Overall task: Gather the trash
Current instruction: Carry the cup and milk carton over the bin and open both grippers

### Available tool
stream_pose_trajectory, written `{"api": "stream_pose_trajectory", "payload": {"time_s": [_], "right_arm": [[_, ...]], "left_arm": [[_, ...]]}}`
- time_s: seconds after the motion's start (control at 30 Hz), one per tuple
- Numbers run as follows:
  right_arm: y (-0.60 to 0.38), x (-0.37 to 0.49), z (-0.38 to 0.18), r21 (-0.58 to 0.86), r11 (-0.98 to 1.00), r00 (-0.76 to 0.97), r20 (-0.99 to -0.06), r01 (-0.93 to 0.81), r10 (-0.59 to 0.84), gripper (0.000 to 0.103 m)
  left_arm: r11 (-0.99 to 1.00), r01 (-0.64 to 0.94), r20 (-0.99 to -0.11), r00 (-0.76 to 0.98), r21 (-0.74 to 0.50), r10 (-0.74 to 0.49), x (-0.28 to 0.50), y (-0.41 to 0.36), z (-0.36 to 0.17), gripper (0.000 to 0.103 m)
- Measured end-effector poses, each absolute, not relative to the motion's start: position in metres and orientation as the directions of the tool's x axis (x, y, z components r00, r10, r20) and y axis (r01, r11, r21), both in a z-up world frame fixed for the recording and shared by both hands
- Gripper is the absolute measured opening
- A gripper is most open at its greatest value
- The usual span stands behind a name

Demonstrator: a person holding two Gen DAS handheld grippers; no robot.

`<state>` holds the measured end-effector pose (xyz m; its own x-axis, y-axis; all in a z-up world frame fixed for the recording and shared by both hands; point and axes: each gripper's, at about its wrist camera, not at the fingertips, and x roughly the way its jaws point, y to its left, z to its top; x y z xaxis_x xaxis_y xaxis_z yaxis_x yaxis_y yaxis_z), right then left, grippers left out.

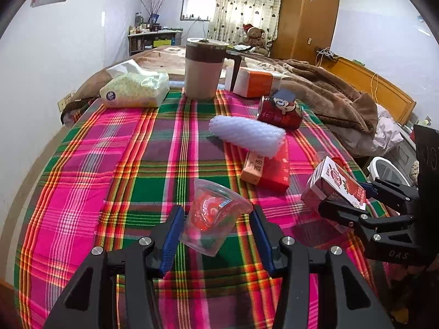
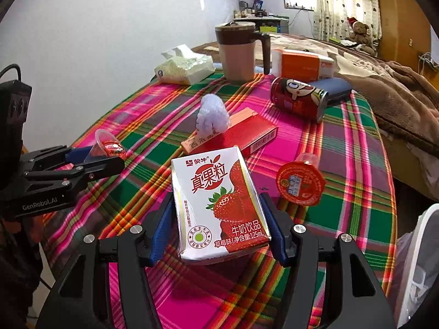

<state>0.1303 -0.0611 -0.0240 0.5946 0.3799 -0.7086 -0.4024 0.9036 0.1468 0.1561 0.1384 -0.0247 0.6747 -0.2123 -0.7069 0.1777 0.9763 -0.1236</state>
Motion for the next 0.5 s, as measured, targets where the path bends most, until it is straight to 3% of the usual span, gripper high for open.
{"api": "stream_pose_trajectory", "payload": {"time_s": [0.5], "right_arm": [[-0.101,0.115,0.006,0.156,0.933,0.673,-0.656,-0.323,0.343,0.061]], "left_arm": [[0.967,0.235,-0.655,0.716,-0.099,-0.242,0.142,0.099,0.012,0.050]]}}
